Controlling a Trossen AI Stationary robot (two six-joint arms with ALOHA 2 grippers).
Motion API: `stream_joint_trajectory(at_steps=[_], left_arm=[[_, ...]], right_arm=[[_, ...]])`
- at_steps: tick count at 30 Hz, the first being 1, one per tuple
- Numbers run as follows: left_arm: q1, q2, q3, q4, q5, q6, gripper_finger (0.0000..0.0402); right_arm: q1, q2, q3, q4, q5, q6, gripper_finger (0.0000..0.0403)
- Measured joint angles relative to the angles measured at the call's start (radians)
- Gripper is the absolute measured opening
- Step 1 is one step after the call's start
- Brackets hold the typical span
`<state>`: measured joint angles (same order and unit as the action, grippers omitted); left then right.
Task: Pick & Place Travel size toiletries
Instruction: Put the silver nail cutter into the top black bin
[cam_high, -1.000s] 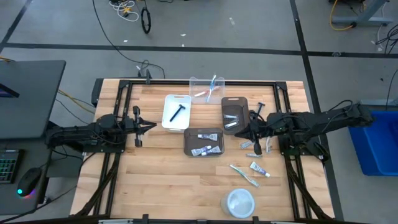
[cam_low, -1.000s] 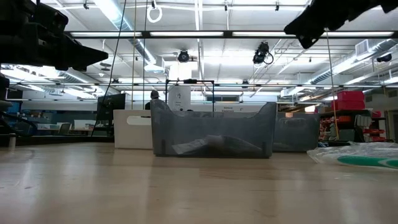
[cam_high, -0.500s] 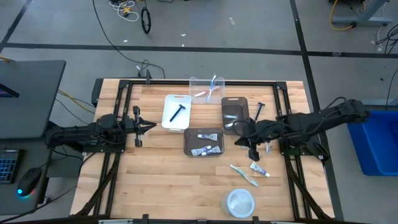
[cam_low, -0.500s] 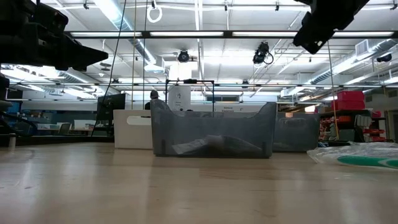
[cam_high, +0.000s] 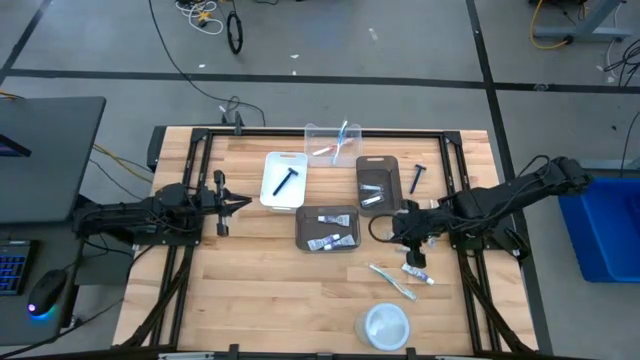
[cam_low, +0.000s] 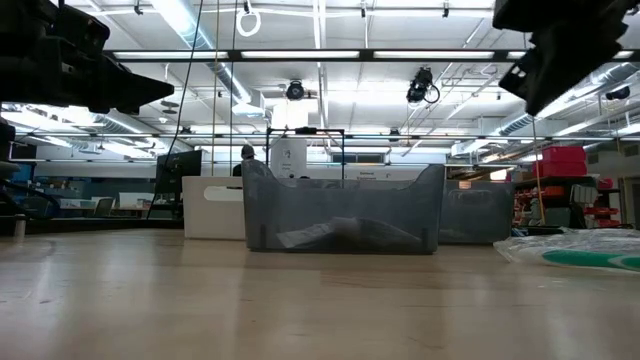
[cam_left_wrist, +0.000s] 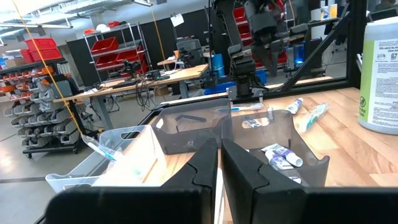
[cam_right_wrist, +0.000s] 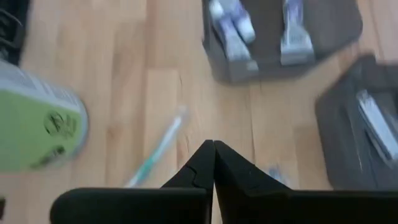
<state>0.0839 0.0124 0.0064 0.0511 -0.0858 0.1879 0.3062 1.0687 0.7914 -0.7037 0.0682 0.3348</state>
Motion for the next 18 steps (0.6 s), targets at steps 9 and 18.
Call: stream_joint_trajectory(at_steps=[9, 18], left_arm=[[0.0, 0.0, 0.0, 0.0, 0.0, 0.0, 0.0027], [0.0, 0.0, 0.0, 0.0, 0.0, 0.0, 0.0027]], right_arm=[[0.003, 0.003, 0.0, -0.108, -0.047, 0.032, 0.0053], [0.003, 0.034, -0.034, -0.139, -0.048, 0.214, 0.0154]])
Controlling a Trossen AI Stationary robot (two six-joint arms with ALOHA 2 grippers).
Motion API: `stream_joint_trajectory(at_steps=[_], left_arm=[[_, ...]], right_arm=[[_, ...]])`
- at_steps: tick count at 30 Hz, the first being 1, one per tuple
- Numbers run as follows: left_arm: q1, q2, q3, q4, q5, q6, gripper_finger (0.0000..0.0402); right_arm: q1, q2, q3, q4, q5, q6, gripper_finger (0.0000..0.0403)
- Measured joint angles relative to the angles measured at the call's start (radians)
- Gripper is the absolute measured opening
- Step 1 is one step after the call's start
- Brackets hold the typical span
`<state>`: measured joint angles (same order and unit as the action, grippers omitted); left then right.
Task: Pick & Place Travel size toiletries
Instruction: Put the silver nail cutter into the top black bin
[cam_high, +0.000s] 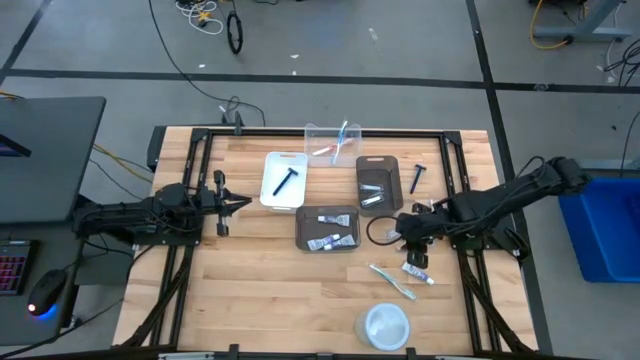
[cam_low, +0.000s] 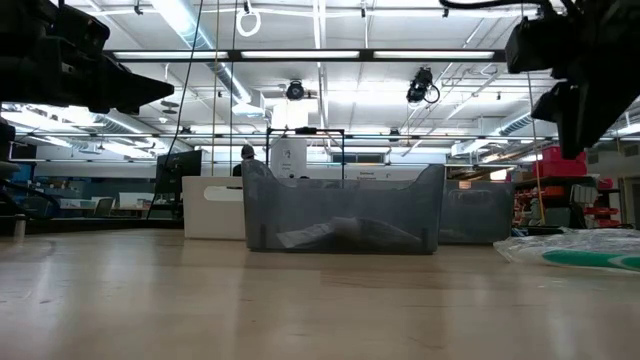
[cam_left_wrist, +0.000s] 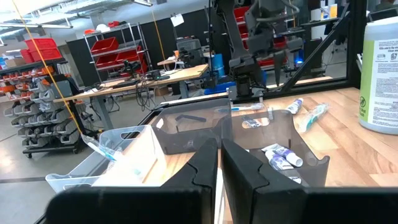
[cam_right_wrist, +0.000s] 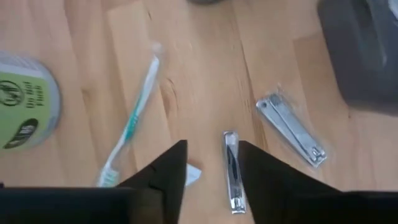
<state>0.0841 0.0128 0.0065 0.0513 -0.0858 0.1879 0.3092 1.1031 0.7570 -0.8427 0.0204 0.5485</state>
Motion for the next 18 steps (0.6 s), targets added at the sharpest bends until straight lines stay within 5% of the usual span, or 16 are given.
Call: stream_joint_trajectory(at_steps=[9, 18], left_arm=[[0.0, 0.0, 0.0, 0.0, -0.003, 0.0, 0.0027], [0.0, 0.0, 0.0, 0.0, -0.004, 0.0, 0.0027]], right_arm=[[0.0, 0.058, 0.0, -0.073, 0.002, -0.015, 0.024], [0.0, 0.179, -0.01, -0.06, 0.005, -0.11, 0.0257]])
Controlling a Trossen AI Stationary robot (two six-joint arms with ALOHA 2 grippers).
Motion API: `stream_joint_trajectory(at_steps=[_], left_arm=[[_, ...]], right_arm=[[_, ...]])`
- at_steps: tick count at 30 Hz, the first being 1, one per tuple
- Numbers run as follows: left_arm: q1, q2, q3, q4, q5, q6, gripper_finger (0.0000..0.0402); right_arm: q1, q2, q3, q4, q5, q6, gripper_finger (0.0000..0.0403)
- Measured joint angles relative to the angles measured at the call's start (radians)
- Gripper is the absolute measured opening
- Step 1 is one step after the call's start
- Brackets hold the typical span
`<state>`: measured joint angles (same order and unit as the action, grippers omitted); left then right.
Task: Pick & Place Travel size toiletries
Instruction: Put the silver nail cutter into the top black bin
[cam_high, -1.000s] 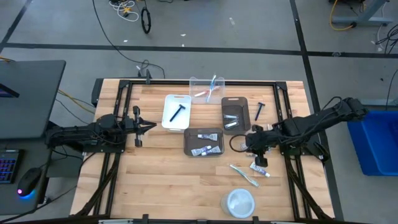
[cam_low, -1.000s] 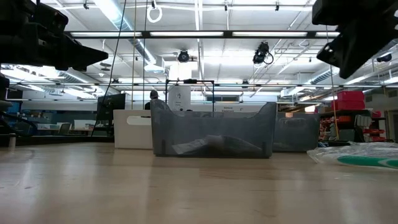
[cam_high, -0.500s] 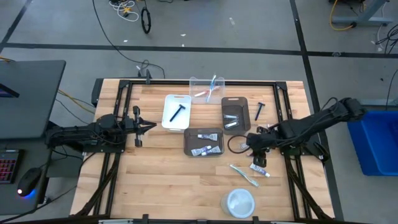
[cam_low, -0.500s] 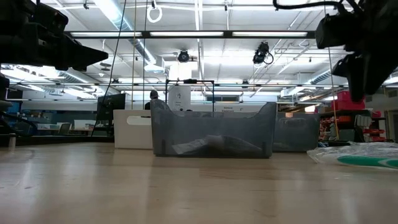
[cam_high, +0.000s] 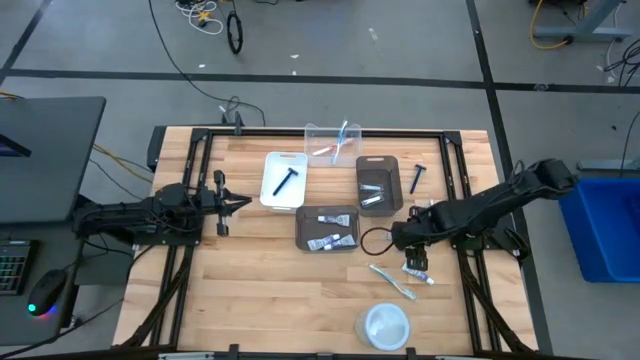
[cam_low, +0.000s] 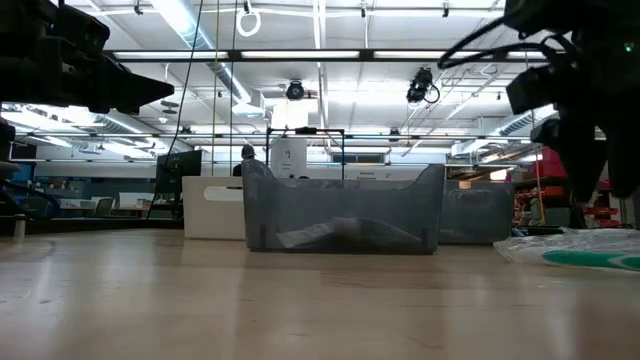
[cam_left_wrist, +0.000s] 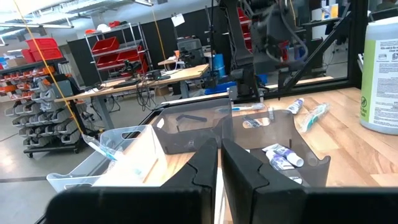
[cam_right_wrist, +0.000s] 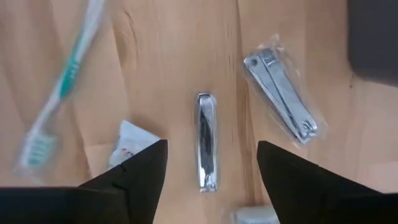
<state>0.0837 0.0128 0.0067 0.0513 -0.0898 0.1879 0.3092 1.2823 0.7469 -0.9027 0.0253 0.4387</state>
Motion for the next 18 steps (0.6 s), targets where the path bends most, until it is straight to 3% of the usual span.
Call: stream_joint_trajectory(at_steps=[11, 18], left_arm=[[0.0, 0.0, 0.0, 0.0, 0.0, 0.0, 0.0027], [0.0, 0.0, 0.0, 0.0, 0.0, 0.0, 0.0027]], right_arm=[[0.034, 0.013, -0.126, 0.072, 0.046, -0.072, 0.0235], [0.034, 0.015, -0.125, 0.083, 0.026, -0.084, 0.0252]])
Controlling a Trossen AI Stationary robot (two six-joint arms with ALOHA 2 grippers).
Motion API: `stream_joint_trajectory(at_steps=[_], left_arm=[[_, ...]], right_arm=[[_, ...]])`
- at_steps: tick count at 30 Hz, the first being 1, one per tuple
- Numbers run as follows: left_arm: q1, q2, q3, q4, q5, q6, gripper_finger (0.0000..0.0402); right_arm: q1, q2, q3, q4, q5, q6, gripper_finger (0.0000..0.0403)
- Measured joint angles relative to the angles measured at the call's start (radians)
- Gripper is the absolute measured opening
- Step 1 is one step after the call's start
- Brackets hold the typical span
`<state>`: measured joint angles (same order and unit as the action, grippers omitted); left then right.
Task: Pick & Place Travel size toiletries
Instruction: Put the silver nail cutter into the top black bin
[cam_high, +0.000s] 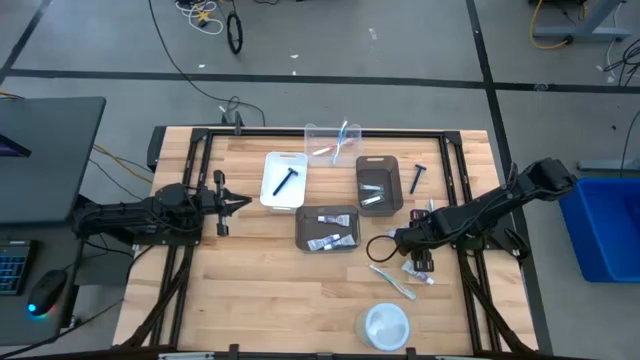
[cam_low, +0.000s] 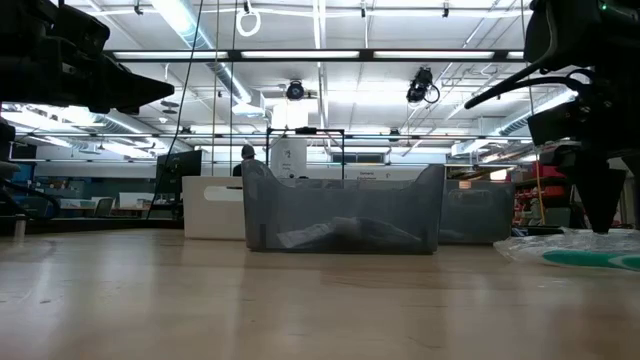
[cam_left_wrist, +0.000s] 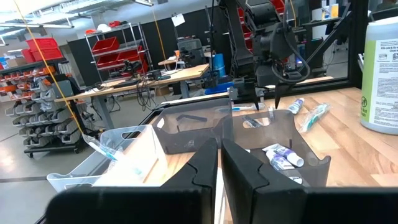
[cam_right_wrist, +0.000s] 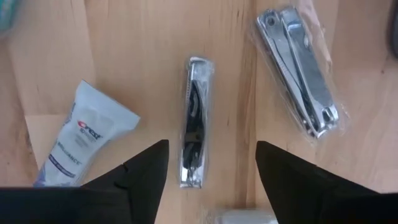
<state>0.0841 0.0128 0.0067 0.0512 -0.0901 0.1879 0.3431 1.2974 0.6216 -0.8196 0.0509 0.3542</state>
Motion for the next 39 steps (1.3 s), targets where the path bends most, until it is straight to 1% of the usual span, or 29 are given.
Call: stream_joint_trajectory(at_steps=[5, 8, 19, 24, 28, 33, 39], left_arm=[[0.0, 0.0, 0.0, 0.0, 0.0, 0.0, 0.0027], [0.0, 0.0, 0.0, 0.0, 0.0, 0.0, 0.0027], [0.0, 0.0, 0.0, 0.0, 0.0, 0.0, 0.0027], [0.0, 0.0, 0.0, 0.0, 0.0, 0.0, 0.0027], [0.0, 0.0, 0.0, 0.0, 0.0, 0.0, 0.0027], [0.0, 0.0, 0.0, 0.0, 0.0, 0.0, 0.0027], [0.0, 0.0, 0.0, 0.0, 0.0, 0.0, 0.0027]], right_arm=[[0.001, 0.04, 0.001, 0.055, 0.003, 0.002, 0.0266], [0.001, 0.071, 0.001, 0.062, 0.036, 0.019, 0.0268], [0.001, 0.128, 0.006, 0.072, 0.039, 0.022, 0.0244], [0.0, 0.128, 0.005, 0.082, 0.026, 0.022, 0.0243], [-0.002, 0.129, 0.003, 0.085, 0.036, 0.022, 0.0243], [-0.002, 0.129, 0.003, 0.09, 0.035, 0.022, 0.0217], [-0.001, 0.13, 0.003, 0.094, 0.025, 0.022, 0.0166]])
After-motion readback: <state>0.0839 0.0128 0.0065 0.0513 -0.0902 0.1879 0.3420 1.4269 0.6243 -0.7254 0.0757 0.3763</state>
